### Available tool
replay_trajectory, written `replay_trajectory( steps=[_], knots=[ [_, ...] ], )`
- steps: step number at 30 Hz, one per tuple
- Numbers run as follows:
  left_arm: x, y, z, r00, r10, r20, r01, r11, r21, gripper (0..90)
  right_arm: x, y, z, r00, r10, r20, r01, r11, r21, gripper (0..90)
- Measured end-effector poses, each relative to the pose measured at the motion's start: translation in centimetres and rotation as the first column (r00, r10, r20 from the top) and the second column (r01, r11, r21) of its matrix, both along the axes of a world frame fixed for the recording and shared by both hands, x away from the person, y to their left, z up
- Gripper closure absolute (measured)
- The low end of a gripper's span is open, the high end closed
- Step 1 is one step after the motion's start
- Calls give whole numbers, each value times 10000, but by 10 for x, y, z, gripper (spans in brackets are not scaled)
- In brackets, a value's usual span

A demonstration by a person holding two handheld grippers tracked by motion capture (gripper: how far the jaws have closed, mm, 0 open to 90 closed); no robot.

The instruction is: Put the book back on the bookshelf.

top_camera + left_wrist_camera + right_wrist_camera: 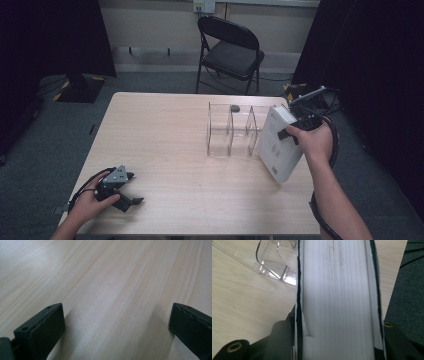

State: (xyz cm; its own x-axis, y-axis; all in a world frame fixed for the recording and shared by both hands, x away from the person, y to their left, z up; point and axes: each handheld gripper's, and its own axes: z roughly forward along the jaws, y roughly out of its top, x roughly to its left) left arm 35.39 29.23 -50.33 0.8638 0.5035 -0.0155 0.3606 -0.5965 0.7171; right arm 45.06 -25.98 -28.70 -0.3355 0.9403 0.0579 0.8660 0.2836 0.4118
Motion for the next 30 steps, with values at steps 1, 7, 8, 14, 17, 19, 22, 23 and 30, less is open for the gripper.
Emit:
replay_trajectory(
  steps=[1, 7, 8, 14, 17, 19, 22, 23, 30],
  knots=[
    [0, 0, 0, 10000, -10, -1, 10, 10000, 0, 0, 1, 0, 0, 10000, -56, 0, 56, 10000, 8, 522],
    [0, 0, 0, 10000, -30, -6, 30, 10000, 8, 0, 6, 3, 2, 10000, -78, 45, 78, 10000, 2, 522],
    [0, 0, 0, 10000, -28, -6, 28, 10000, 10, 0, 7, 4, 2, 9999, -93, 38, 93, 9999, -43, 522],
    [0, 0, 0, 10000, -48, -7, 48, 10000, 8, 0, 12, 7, 2, 9997, -219, 46, 219, 9997, -54, 522],
    [1, 0, 0, 10000, -59, -3, 59, 10000, 6, 0, 14, 8, 1, 9994, -347, 76, 347, 9994, -53, 522],
    [1, 0, 0, 10000, -58, -3, 58, 10000, 4, 0, 16, 8, 0, 9991, -406, 95, 406, 9992, -1, 522],
    [1, 0, 0, 10000, -62, -4, 62, 10000, 11, 0, 18, 10, -1, 9990, -444, 111, 443, 9990, 9, 522],
    [1, 0, 0, 10000, -64, 2, 64, 10000, 9, 0, 19, 10, -1, 9989, -457, 95, 457, 9990, 16, 522],
    [1, 0, 0, 10000, -73, -14, 73, 10000, 39, 0, 24, 13, -1, 9977, -667, 112, 666, 9978, 73, 522]
  ],
)
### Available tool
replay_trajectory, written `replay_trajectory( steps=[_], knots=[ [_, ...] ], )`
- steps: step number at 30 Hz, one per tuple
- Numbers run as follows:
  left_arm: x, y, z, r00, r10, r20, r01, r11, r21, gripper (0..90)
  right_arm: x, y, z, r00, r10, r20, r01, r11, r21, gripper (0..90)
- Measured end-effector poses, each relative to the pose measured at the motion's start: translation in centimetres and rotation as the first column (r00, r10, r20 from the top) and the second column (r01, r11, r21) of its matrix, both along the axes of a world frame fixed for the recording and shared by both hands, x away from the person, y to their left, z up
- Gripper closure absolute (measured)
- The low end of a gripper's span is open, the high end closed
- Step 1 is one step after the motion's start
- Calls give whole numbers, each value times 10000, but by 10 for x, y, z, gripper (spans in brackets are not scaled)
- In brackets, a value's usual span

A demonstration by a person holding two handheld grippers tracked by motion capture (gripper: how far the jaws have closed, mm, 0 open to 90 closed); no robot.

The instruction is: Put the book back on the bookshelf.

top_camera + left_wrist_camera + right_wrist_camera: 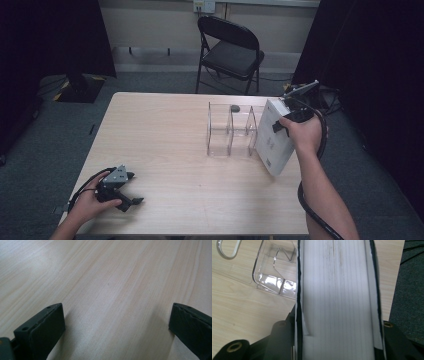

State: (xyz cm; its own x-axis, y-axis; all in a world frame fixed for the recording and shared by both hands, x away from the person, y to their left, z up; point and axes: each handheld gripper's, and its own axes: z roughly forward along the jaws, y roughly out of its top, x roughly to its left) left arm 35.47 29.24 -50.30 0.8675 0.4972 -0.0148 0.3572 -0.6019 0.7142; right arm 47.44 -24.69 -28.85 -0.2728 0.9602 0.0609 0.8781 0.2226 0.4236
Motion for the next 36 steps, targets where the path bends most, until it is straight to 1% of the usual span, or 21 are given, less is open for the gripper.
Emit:
replay_trajectory(
  steps=[3, 6, 9, 12, 16, 21, 22, 26, 31, 33, 34, 35, 36],
  knots=[
    [0, 0, 0, 10000, 1, 14, -1, 10000, -28, 0, 2, 0, 0, 10000, -54, -22, 54, 10000, -27, 522],
    [0, 0, 0, 10000, 4, 13, -4, 10000, -36, 0, 4, 2, 0, 9999, -25, 103, 26, 9999, -111, 522],
    [0, 0, 0, 10000, 3, 14, -3, 10000, -36, 0, 6, 2, 1, 9999, -154, 36, 154, 9999, 23, 522],
    [0, 0, 0, 10000, -1, 13, 1, 10000, -31, 0, 7, 3, 2, 9998, -158, 115, 159, 9999, -20, 522],
    [0, 0, 0, 10000, 4, 16, -4, 10000, -33, 0, 9, 3, 3, 9993, -334, 153, 334, 9994, -23, 523],
    [0, 0, 0, 10000, 1, 14, -1, 10000, -33, 0, 12, 5, 3, 9989, -430, 205, 433, 9989, -152, 523],
    [0, 0, 0, 10000, -1, 10, 1, 10000, -12, 0, 12, 5, 3, 9991, -372, 219, 376, 9991, -194, 523],
    [0, 0, 0, 10000, 2, 12, -2, 10000, -36, 0, 15, 6, 3, 9984, -512, 254, 513, 9987, -33, 523],
    [0, 0, 0, 10000, -3, 4, 3, 10000, 2, 0, 18, 7, 4, 9982, -552, 249, 555, 9984, -105, 523],
    [0, 0, 0, 10000, 0, 16, 0, 10000, -37, 0, 19, 7, 3, 9984, -505, 247, 510, 9986, -161, 523],
    [0, 0, 0, 10000, -1, -7, 1, 10000, 39, 0, 19, 7, 3, 9986, -483, 233, 486, 9987, -150, 523],
    [0, 0, 0, 10000, -5, -2, 5, 10000, 21, 0, 20, 7, 3, 9986, -456, 260, 460, 9988, -172, 523],
    [0, 0, 0, 10000, 2, 4, -2, 10000, -2, 0, 20, 8, 3, 9983, -525, 237, 530, 9984, -192, 523]
  ],
)
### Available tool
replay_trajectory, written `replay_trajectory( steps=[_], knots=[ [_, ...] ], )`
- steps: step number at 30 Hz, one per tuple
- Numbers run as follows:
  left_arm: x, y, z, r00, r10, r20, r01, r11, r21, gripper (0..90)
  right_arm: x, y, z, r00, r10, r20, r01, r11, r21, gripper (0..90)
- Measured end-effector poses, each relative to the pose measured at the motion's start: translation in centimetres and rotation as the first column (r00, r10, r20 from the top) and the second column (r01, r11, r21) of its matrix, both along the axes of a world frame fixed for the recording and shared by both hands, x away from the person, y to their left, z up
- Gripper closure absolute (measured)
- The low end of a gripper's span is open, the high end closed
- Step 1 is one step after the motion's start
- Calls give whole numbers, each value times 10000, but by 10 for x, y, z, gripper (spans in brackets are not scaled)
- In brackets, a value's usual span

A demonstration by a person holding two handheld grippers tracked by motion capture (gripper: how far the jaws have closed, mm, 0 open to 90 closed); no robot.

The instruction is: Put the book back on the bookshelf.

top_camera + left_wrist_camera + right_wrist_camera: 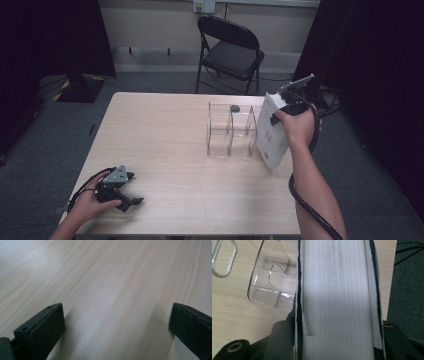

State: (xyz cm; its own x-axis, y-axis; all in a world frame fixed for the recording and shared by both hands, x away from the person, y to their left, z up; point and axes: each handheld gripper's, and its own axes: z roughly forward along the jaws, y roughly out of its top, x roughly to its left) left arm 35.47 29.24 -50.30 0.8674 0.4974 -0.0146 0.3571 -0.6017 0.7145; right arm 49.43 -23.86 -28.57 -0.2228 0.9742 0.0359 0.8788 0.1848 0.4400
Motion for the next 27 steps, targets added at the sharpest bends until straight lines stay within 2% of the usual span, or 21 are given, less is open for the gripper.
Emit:
replay_trajectory(
  steps=[27],
  knots=[
    [0, 0, 0, 10000, -3, -9, 3, 10000, 33, 0, 15, 9, 0, 9998, -88, 158, 87, 10000, 32, 524]
  ],
)
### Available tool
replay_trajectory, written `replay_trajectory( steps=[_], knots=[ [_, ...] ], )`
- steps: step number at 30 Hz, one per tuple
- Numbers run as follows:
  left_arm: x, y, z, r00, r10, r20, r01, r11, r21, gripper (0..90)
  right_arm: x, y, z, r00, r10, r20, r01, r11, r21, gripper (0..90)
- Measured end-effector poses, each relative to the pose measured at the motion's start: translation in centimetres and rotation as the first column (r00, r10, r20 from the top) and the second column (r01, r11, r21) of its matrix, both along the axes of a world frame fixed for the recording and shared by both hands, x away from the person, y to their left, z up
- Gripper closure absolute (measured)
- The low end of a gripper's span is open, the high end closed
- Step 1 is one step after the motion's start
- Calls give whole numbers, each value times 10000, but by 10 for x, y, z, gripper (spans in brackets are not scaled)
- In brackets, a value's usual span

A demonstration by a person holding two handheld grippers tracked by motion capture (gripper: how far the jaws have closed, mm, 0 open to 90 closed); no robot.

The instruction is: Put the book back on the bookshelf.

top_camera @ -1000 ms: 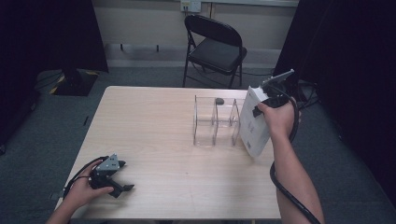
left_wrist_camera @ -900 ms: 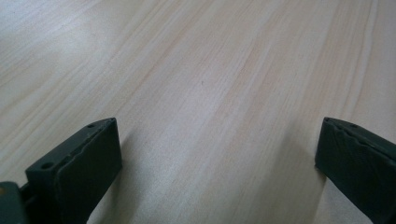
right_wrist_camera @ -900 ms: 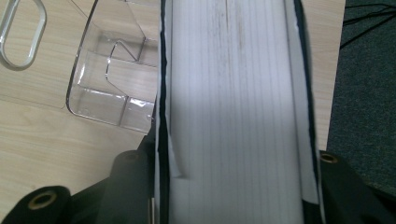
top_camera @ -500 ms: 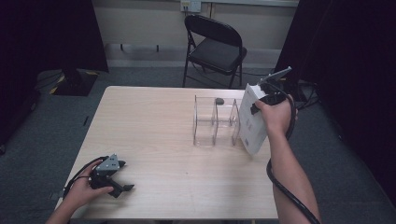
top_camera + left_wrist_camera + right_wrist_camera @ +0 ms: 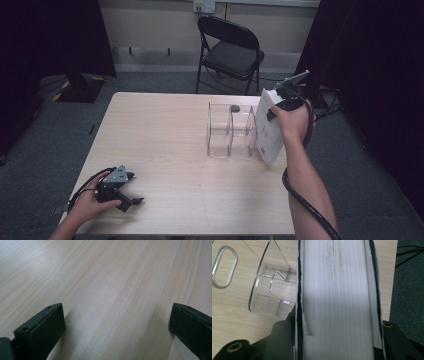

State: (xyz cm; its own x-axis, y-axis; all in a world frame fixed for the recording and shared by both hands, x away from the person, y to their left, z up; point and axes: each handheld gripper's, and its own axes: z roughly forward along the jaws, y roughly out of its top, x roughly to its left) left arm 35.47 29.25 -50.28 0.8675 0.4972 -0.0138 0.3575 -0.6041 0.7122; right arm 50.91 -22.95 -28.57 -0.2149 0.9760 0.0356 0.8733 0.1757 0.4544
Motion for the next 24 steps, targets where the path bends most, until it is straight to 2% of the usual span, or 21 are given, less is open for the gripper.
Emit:
replay_trajectory(
  steps=[24],
  knots=[
    [0, 0, 0, 10000, 0, -1, 0, 10000, -2, 0, 11, 7, -8, 9999, -152, 6, 152, 9996, -229, 524]
  ],
)
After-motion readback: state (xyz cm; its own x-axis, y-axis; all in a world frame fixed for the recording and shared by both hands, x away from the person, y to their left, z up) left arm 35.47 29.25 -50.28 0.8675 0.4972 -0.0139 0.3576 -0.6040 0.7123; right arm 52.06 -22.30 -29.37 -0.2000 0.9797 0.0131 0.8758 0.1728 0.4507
